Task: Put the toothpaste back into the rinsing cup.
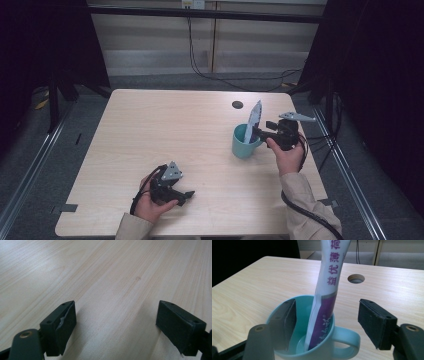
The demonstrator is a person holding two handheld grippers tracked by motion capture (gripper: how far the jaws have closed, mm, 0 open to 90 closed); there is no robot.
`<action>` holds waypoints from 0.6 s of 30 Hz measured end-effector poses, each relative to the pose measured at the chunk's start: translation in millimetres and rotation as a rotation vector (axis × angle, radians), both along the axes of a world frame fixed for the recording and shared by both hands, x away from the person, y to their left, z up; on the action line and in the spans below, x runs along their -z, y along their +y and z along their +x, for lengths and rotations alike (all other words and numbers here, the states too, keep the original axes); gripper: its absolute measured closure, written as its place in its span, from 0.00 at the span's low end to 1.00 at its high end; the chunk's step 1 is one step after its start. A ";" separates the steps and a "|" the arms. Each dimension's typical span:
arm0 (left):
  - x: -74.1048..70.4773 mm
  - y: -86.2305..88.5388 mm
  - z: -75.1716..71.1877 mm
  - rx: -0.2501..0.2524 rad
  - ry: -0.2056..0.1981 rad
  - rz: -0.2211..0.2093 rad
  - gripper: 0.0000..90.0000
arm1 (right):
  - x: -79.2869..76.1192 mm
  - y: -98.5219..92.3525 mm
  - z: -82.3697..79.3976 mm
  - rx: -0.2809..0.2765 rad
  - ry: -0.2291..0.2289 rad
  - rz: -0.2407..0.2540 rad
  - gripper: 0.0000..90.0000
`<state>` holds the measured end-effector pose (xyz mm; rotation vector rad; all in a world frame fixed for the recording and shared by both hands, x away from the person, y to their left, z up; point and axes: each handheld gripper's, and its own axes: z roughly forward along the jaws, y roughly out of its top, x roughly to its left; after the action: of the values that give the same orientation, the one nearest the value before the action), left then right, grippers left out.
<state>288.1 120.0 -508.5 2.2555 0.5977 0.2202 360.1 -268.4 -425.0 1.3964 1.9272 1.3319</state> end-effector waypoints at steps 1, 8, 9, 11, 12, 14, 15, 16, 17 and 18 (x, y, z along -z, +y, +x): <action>0.1 -0.2 -0.2 -0.001 0.001 -0.001 0.18 | -0.2 0.5 -0.3 -0.004 0.002 -0.007 0.34; -0.2 -0.1 -0.3 0.000 0.001 0.002 0.18 | -3.1 2.7 -6.4 -0.022 0.000 -0.037 0.32; 0.0 -0.2 -0.3 0.000 0.001 0.000 0.18 | -3.4 2.7 -7.5 -0.023 0.002 -0.035 0.31; 0.0 -0.2 -0.3 0.001 0.001 0.000 0.18 | -3.6 2.6 -10.1 -0.032 0.001 -0.038 0.31; 0.0 -0.2 -0.3 0.001 0.002 -0.001 0.18 | -3.8 2.5 -11.5 -0.037 0.004 -0.043 0.30; 0.0 -0.2 -0.3 0.001 0.002 0.000 0.18 | -4.7 2.1 -14.9 -0.047 0.005 -0.049 0.29; 0.0 -0.2 -0.3 0.001 0.002 0.000 0.18 | -5.1 1.6 -15.9 -0.053 0.007 -0.049 0.29; 0.0 -0.2 -0.3 0.001 0.001 0.000 0.18 | -5.5 1.3 -17.0 -0.056 0.007 -0.050 0.29; -0.1 -0.2 -0.3 0.001 0.002 0.002 0.18 | -5.8 1.1 -17.7 -0.059 0.005 -0.050 0.28; 0.0 -0.2 -0.3 0.001 0.001 0.000 0.18 | -6.5 0.7 -19.0 -0.060 0.007 -0.051 0.28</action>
<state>287.8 119.8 -508.5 2.2557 0.5973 0.2180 341.0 -267.7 -418.5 1.3303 2.0081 1.2972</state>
